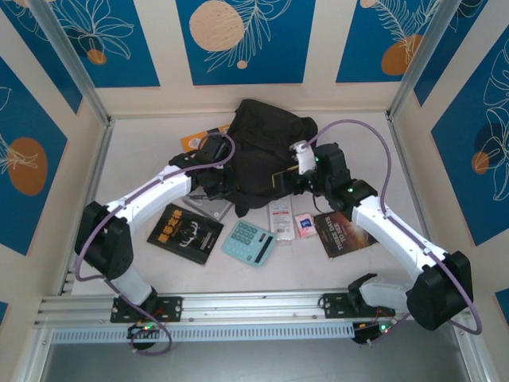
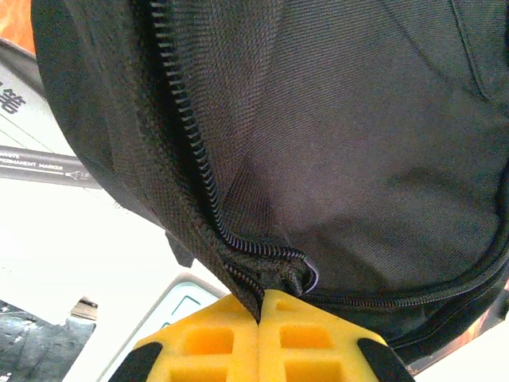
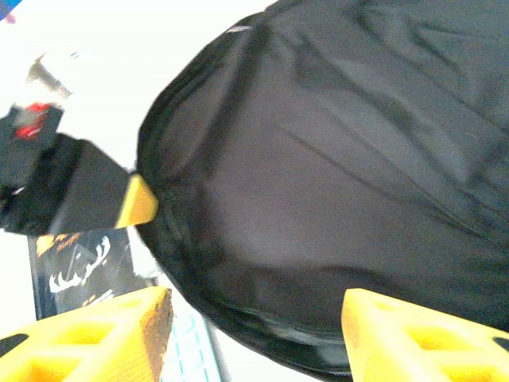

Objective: Pack the student bag
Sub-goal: Move the student bag to the center of the table.

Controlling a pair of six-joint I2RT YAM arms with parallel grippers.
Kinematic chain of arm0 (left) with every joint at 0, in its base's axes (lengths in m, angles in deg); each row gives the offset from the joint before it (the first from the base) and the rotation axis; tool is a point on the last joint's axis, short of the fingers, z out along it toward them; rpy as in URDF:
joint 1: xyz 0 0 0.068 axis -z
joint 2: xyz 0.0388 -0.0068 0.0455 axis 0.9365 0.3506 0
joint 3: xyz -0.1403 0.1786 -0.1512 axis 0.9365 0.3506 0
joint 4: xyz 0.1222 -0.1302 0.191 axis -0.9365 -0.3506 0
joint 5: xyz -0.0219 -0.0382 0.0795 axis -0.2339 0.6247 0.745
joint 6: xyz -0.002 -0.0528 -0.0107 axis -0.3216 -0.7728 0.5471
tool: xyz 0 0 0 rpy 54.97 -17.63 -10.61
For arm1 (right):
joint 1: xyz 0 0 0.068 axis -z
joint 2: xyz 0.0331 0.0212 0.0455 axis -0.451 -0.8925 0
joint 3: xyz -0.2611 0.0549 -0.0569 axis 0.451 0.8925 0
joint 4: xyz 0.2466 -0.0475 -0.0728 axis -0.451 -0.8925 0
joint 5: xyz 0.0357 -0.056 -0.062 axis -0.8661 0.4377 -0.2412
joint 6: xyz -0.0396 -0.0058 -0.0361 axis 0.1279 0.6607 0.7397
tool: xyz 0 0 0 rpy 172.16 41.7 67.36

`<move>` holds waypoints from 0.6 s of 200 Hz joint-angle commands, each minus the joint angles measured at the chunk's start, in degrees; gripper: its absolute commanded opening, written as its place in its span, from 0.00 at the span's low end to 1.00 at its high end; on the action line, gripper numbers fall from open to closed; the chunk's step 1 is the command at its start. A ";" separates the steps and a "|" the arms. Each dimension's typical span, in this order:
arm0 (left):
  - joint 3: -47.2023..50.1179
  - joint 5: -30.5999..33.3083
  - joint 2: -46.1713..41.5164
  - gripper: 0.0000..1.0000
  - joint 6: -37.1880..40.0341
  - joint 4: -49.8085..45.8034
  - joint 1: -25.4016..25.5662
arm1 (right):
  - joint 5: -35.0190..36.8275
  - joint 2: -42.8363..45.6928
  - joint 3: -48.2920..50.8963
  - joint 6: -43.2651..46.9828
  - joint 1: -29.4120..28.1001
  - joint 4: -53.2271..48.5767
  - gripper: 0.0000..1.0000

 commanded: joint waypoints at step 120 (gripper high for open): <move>-8.65 2.91 -10.13 0.00 20.31 -10.97 -0.84 | -20.83 -10.51 -14.36 40.43 2.06 -11.76 0.49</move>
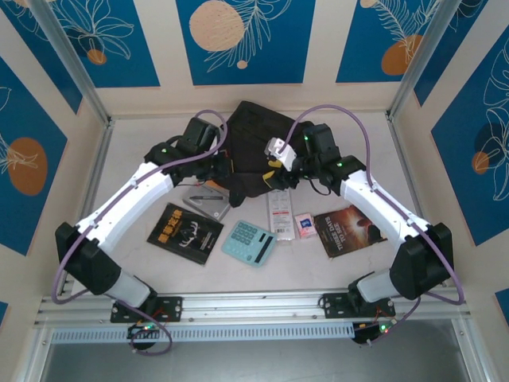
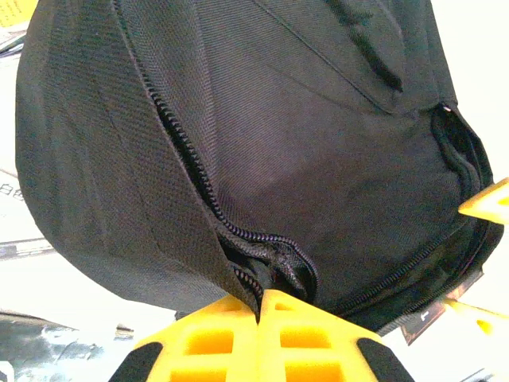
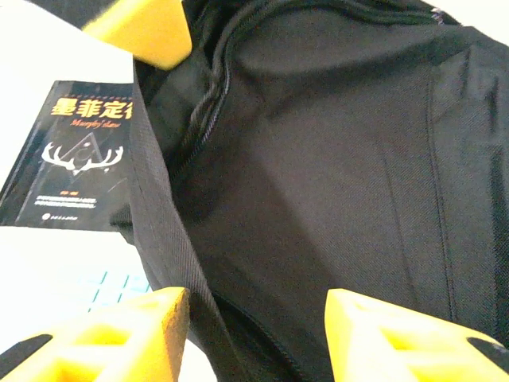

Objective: Pack the student bag
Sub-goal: Move the student bag to the center of the table.

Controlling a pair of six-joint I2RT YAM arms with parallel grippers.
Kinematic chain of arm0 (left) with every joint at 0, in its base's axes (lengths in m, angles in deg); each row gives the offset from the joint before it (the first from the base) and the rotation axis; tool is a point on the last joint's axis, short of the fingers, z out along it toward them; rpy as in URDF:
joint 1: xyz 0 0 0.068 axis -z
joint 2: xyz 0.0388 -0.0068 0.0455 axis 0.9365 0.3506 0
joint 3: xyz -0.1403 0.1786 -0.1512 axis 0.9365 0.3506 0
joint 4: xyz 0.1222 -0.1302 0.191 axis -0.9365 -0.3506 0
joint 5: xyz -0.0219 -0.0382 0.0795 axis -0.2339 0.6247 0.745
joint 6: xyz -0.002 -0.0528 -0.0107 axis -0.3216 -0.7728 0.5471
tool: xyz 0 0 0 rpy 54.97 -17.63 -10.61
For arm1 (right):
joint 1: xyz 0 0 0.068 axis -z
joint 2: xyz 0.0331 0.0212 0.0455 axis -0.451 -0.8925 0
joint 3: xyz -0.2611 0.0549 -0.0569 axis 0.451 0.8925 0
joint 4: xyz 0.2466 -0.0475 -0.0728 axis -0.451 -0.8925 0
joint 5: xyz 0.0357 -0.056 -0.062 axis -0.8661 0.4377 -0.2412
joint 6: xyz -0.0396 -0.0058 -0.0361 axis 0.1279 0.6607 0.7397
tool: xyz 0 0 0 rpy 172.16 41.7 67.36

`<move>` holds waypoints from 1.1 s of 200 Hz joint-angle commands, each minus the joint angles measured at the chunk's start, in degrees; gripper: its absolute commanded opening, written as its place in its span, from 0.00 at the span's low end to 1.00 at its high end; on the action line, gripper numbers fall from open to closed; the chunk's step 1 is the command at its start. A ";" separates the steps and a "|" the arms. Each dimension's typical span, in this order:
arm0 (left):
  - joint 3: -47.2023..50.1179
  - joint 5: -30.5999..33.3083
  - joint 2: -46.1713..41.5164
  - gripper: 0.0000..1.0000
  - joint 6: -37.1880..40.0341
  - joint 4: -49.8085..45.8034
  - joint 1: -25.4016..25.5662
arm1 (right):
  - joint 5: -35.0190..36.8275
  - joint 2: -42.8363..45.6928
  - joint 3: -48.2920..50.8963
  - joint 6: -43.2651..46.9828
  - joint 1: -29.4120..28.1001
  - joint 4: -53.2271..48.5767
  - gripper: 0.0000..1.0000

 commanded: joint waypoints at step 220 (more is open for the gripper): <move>42.34 -1.58 -17.91 0.00 -6.58 18.11 -1.51 | -16.71 -12.78 1.13 -1.14 -11.73 7.72 0.60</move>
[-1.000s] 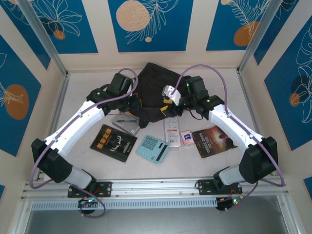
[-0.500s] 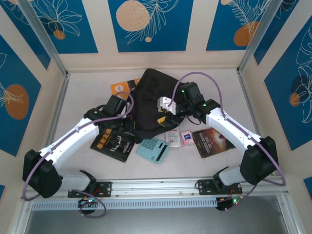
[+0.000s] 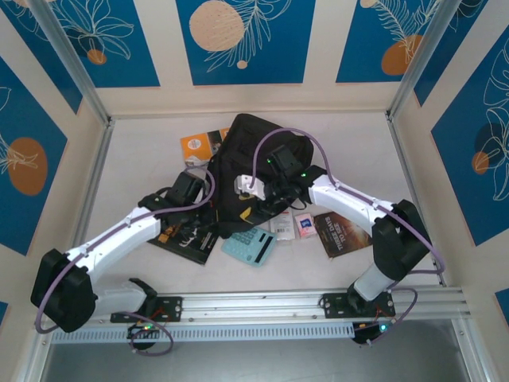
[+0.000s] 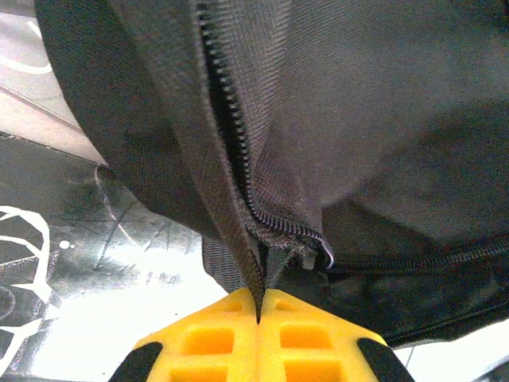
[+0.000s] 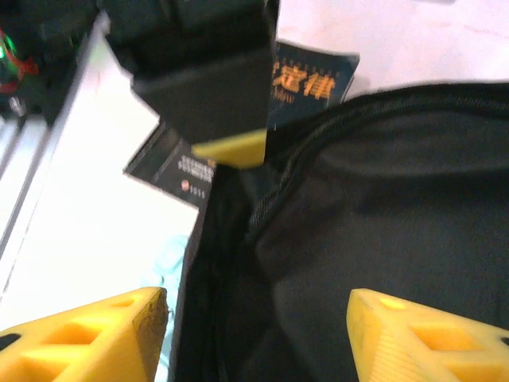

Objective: Pack the student bag
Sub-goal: Move the student bag to the center of the table.

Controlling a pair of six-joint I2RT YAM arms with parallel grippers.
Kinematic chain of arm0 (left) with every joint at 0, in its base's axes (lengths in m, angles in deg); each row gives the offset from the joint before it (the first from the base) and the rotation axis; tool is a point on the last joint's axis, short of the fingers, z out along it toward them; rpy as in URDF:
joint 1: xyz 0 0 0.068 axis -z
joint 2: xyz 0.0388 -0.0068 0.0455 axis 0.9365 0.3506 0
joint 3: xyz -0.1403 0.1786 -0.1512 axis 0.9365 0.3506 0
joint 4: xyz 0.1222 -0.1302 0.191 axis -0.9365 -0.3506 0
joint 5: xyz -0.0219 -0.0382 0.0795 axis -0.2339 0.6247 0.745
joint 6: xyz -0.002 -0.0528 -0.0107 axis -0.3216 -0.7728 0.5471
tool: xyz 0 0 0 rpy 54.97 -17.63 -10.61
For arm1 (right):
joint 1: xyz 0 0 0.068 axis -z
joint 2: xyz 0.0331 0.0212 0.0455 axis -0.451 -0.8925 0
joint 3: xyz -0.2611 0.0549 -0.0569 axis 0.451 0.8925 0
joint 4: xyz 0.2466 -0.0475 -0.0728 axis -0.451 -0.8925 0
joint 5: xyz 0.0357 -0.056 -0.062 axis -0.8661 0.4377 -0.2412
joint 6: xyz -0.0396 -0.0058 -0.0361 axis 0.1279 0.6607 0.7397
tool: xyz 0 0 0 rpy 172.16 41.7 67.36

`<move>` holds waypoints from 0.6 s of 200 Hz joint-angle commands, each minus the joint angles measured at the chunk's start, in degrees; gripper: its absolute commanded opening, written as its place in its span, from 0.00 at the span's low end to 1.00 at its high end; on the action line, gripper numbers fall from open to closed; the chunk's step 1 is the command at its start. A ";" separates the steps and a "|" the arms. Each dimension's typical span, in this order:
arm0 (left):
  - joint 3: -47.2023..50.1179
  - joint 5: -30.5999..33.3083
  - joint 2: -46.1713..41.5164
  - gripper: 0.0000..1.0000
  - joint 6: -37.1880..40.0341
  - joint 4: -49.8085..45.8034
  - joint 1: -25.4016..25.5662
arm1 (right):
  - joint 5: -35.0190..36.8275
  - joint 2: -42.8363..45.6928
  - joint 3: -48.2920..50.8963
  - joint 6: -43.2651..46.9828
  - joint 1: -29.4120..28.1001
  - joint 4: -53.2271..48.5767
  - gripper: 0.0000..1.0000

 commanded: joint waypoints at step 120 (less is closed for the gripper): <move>25.47 3.34 -20.14 0.00 -9.14 33.27 -0.34 | -13.16 -17.70 -10.84 -26.05 -2.38 2.46 0.56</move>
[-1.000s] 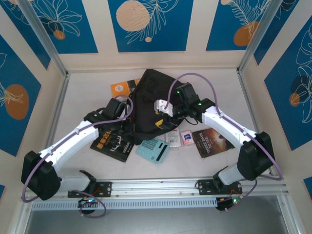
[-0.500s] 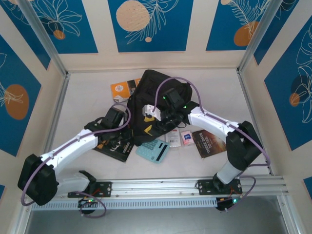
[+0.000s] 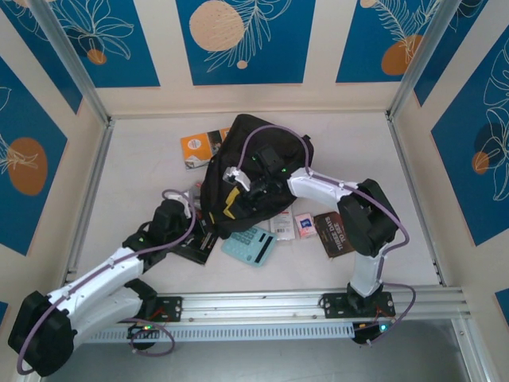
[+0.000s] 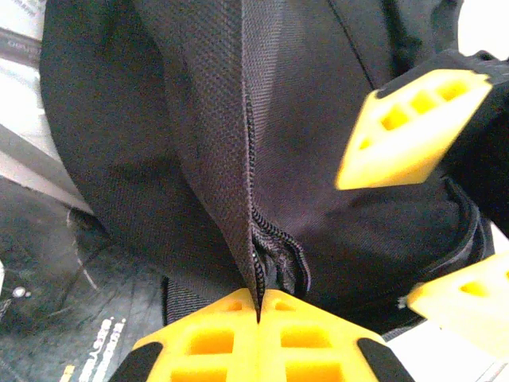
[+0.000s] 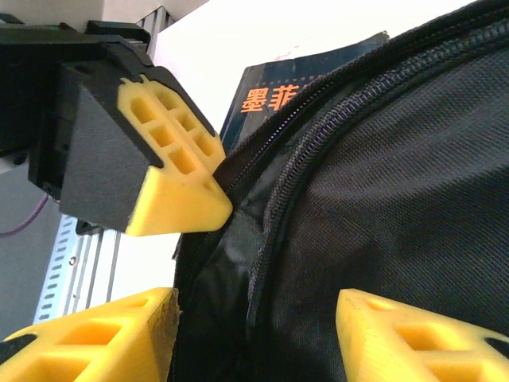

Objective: Pack the student bag
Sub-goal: Move the student bag to the center of the table, then open the student bag at the center of the table.

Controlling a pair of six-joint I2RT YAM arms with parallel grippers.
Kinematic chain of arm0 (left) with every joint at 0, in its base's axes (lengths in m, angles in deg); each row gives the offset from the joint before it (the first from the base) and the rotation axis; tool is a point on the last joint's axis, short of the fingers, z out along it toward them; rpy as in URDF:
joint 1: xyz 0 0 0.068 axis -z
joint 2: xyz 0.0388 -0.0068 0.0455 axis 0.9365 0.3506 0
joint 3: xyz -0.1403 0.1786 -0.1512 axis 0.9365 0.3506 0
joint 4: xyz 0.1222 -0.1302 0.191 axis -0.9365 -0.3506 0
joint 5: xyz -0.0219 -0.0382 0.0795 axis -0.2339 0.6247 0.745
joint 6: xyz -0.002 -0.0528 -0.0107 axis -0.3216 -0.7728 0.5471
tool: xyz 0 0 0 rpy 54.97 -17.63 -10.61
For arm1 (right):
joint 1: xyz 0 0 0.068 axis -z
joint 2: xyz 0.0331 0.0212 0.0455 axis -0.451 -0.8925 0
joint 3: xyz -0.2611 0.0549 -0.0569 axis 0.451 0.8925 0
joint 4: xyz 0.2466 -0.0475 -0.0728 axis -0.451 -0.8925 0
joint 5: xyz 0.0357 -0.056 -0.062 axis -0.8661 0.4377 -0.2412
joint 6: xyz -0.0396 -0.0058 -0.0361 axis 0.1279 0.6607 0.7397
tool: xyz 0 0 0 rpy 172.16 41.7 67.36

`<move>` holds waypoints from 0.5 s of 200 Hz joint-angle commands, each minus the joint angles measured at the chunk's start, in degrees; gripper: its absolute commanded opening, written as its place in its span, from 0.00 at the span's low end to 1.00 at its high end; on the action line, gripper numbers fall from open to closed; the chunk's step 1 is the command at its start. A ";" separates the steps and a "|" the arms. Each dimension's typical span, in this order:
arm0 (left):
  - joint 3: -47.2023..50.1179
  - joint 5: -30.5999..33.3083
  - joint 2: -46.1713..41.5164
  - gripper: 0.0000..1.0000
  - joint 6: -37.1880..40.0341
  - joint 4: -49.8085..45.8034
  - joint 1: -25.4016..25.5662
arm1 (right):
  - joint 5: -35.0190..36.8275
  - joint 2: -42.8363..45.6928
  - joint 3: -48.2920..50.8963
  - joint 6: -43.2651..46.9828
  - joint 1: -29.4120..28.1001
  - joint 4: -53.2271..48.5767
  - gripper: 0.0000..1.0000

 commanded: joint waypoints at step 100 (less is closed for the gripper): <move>2.83 1.58 -1.30 0.00 -0.55 5.49 -0.28 | 0.41 -9.84 -9.39 -0.76 -3.63 -8.36 0.34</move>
